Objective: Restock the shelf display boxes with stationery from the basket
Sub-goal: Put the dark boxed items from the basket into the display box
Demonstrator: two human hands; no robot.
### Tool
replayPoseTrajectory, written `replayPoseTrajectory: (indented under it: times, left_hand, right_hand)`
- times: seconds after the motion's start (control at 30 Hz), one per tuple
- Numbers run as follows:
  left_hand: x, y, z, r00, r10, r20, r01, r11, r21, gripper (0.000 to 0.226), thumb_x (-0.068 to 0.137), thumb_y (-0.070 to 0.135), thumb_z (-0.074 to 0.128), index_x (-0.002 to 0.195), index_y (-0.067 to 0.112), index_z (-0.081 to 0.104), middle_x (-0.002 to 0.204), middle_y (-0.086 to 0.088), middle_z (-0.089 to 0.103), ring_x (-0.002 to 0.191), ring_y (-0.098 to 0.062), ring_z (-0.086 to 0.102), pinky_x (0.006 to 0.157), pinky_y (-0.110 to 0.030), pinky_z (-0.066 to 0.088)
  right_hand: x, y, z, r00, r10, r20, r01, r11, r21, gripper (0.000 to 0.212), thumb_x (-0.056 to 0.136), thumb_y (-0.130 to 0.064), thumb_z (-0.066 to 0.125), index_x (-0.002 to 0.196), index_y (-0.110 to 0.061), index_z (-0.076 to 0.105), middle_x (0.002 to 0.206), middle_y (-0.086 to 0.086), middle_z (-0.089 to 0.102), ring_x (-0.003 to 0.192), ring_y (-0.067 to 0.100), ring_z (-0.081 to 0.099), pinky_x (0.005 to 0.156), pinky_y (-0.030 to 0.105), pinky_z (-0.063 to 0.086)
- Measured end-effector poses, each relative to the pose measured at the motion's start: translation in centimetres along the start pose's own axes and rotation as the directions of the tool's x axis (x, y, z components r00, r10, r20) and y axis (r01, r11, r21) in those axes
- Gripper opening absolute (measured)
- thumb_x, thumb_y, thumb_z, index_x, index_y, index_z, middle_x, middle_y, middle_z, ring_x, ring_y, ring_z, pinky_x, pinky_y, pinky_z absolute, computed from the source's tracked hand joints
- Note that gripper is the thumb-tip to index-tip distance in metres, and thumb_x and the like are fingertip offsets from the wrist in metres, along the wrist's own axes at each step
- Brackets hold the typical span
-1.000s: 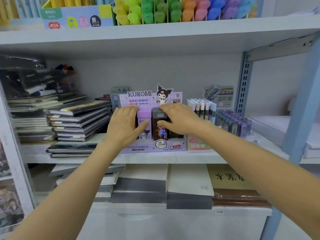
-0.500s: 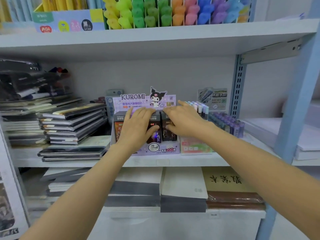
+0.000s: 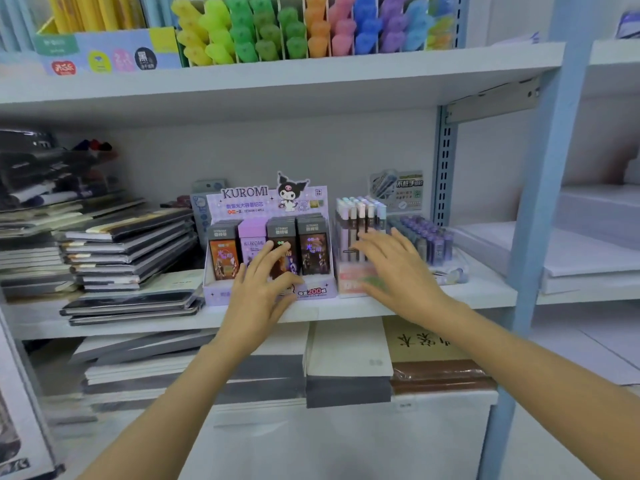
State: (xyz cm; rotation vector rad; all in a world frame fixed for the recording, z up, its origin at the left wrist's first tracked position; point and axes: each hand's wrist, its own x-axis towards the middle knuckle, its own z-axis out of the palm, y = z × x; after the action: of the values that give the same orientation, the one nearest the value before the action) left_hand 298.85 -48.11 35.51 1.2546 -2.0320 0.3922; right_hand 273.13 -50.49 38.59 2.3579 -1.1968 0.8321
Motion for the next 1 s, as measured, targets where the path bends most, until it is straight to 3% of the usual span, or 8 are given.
replayPoseTrajectory:
  times: [0.1,0.27,0.4,0.47,0.53,0.63,0.8,1.0]
  left_hand:
    - [-0.1,0.1,-0.2,1.000,-0.012,0.000,0.012,1.000,-0.003,0.016,0.088,0.013,0.069,0.103,0.018,0.070,0.155,-0.006,0.032,0.149,-0.028,0.017,0.111,-0.063,0.025]
    - [-0.1,1.2,-0.5,0.998,-0.050,0.025,0.049,0.998,0.037,0.018,0.089,0.015,0.069,0.107,0.017,0.070,0.155,-0.007,0.033,0.148,-0.029,0.019,0.114,-0.057,0.025]
    - [2.1,2.7,-1.4,0.982,0.026,-0.186,-0.020,0.999,0.034,0.023,0.090,0.016,0.064,0.113,0.012,0.066,0.139,-0.009,0.050,0.129,-0.029,0.046,0.104,-0.050,0.039]
    - [4.9,4.0,-1.8,0.967,0.101,-0.233,-0.100,0.995,0.015,0.034,0.093,0.016,0.060,0.126,0.010,0.059,0.144,-0.007,0.047,0.135,-0.026,0.042,0.110,-0.044,0.036]
    - [8.1,5.2,-1.6,0.985,0.134,-0.111,-0.132,0.991,0.022,0.051,0.097,0.025,0.053,0.145,0.011,0.041,0.157,-0.004,0.030,0.147,-0.021,0.023,0.119,-0.040,0.020]
    - [11.1,5.9,0.0,0.993,0.071,0.099,-0.083,0.989,0.121,0.061,0.102,0.039,0.036,0.155,0.016,0.016,0.163,0.001,0.013,0.150,-0.014,0.006,0.122,-0.042,0.004]
    - [11.3,5.7,1.1,0.999,0.027,0.025,-0.030,0.993,0.116,0.050,0.101,0.038,0.036,0.147,0.016,0.034,0.149,-0.001,0.044,0.139,-0.015,0.035,0.121,-0.041,0.009]
    - [13.5,5.5,0.1,0.978,-0.005,0.209,-0.039,0.978,0.203,0.073,0.096,0.045,0.046,0.155,0.013,0.015,0.162,-0.006,0.019,0.150,-0.018,0.008,0.121,-0.038,0.005]
  right_hand:
    - [0.1,-0.9,0.3,0.997,0.016,-0.080,-0.014,1.000,0.022,0.049,0.086,-0.020,0.068,0.132,-0.016,0.052,0.132,0.000,0.056,0.128,0.019,0.046,0.119,0.038,0.011]
    - [0.4,-1.2,0.2,0.996,0.011,-0.087,-0.010,1.000,0.012,0.045,0.089,-0.026,0.064,0.132,-0.021,0.052,0.134,-0.003,0.054,0.129,0.016,0.044,0.115,0.036,0.015]
    - [2.2,1.4,-2.0,0.949,0.049,-0.310,-0.004,0.990,0.144,0.044,0.092,-0.038,0.052,0.133,-0.022,0.052,0.146,-0.001,0.044,0.135,0.016,0.038,0.111,0.038,0.024]
    - [4.3,3.3,-3.0,0.972,0.058,-0.226,-0.030,0.992,0.126,0.058,0.096,-0.046,0.044,0.148,-0.021,0.034,0.158,-0.003,0.027,0.143,0.013,0.026,0.114,0.037,0.020]
    - [6.0,4.7,-3.2,0.998,0.056,-0.023,-0.054,0.996,0.077,0.070,0.097,-0.053,0.041,0.154,-0.020,0.017,0.162,-0.003,0.015,0.147,0.013,0.019,0.117,0.036,0.018]
    - [6.5,5.3,-1.9,0.998,0.047,0.042,-0.051,0.994,0.099,0.062,0.097,-0.048,0.047,0.149,-0.021,0.030,0.153,0.001,0.037,0.138,0.020,0.039,0.110,0.038,0.033]
    - [6.9,5.6,-1.7,0.999,0.024,-0.023,-0.017,0.968,0.248,0.039,0.095,-0.041,0.052,0.128,-0.020,0.049,0.122,-0.001,0.059,0.109,0.019,0.057,0.089,0.040,0.048]
    - [9.1,7.2,-2.7,0.965,-0.015,0.262,-0.059,0.960,0.274,0.076,0.089,-0.046,0.061,0.152,-0.024,0.025,0.160,0.001,0.023,0.144,0.020,0.026,0.116,0.039,0.026]
